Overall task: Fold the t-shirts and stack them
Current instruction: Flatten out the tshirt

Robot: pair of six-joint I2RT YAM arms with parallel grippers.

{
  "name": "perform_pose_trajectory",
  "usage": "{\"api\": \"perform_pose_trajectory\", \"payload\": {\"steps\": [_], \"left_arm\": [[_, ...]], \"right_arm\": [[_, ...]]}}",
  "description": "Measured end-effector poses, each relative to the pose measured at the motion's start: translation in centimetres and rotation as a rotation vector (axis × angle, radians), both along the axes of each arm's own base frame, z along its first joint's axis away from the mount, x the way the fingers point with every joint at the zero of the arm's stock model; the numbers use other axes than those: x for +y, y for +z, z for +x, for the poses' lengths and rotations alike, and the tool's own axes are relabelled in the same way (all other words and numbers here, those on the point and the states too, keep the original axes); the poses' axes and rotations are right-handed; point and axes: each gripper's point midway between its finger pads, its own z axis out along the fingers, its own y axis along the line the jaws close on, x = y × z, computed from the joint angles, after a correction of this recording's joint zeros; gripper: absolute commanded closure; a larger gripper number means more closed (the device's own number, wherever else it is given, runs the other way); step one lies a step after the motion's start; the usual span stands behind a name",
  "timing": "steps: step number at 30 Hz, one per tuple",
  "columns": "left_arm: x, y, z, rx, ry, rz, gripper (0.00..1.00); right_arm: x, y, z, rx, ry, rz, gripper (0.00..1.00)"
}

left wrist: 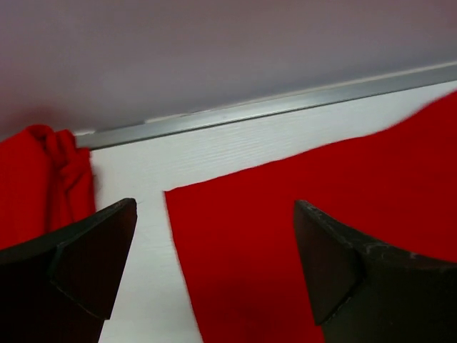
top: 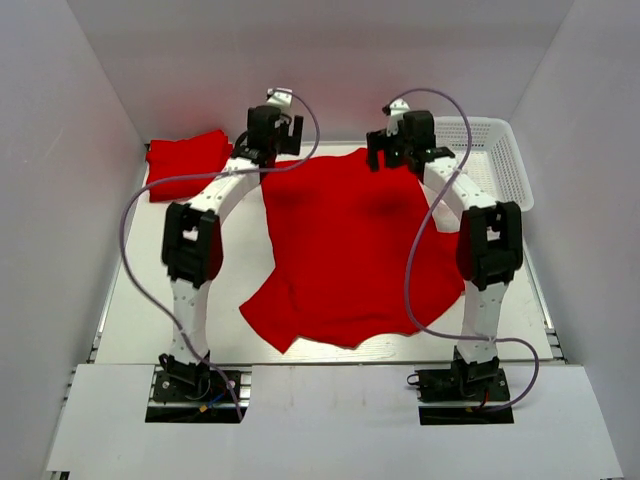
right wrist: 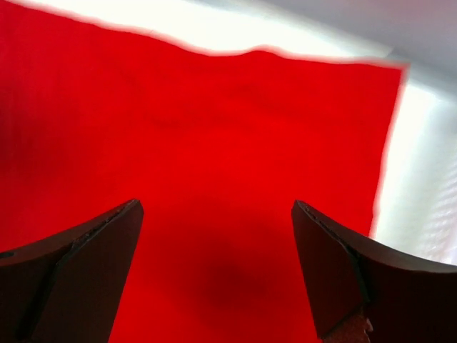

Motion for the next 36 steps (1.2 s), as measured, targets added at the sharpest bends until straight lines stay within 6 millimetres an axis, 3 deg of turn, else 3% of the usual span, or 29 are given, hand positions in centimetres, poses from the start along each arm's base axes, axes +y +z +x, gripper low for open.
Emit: {"api": "perform_pose_trajectory", "payload": {"steps": [3,5,7,10,12,16,21,27,31,36], "left_arm": [[-1.3,0.3,-4.1,0.038,-0.082,-0.071,0.00],[-2.1,-1.1,-6.2,0.081,-0.136,-0.103,0.00],[-2.8,-3.1,-6.9,0.133,-0.167,-0.120,0.00],[-3.4,-6.0,-6.1,0.195,-0.170,-0.121,0.00],[-4.1,-7.7,-4.1,0.214,-0.160,-0.115,0.00],[-4.1,-11.7,-0.7,0.243,-0.097,-0.076,0.00],[-2.8,-16.5,-0.8,0.319,-0.019,-0.034,0.00],[-0.7,-16.9,-2.1,0.342,0.091,-0.051,0.00],[2.2,-17.0,-7.3,0.415,0.235,-0.075,0.00],[5.7,-17.7,-17.3,0.545,0.378,-0.131,0.00]], "right_arm": [[0.6,-1.5,-2.5,0.064,0.023,0.040,0.10],[0.4,-3.4,-4.8,0.134,0.018,0.059,0.10],[-0.2,-6.0,-7.9,0.225,0.000,0.073,0.10],[-1.1,-8.9,-12.5,0.339,-0.038,0.093,0.10],[-1.7,-10.4,-15.5,0.408,-0.067,0.104,0.10],[-2.4,-12.2,-19.2,0.492,-0.115,0.134,0.10],[-2.6,-13.4,-20.4,0.537,-0.149,0.153,0.10],[-2.2,-13.5,-19.5,0.536,-0.167,0.175,0.10],[-1.4,-13.4,-17.6,0.525,-0.153,0.189,0.10],[0.8,-13.1,-15.3,0.506,-0.059,0.199,0.10]]}}
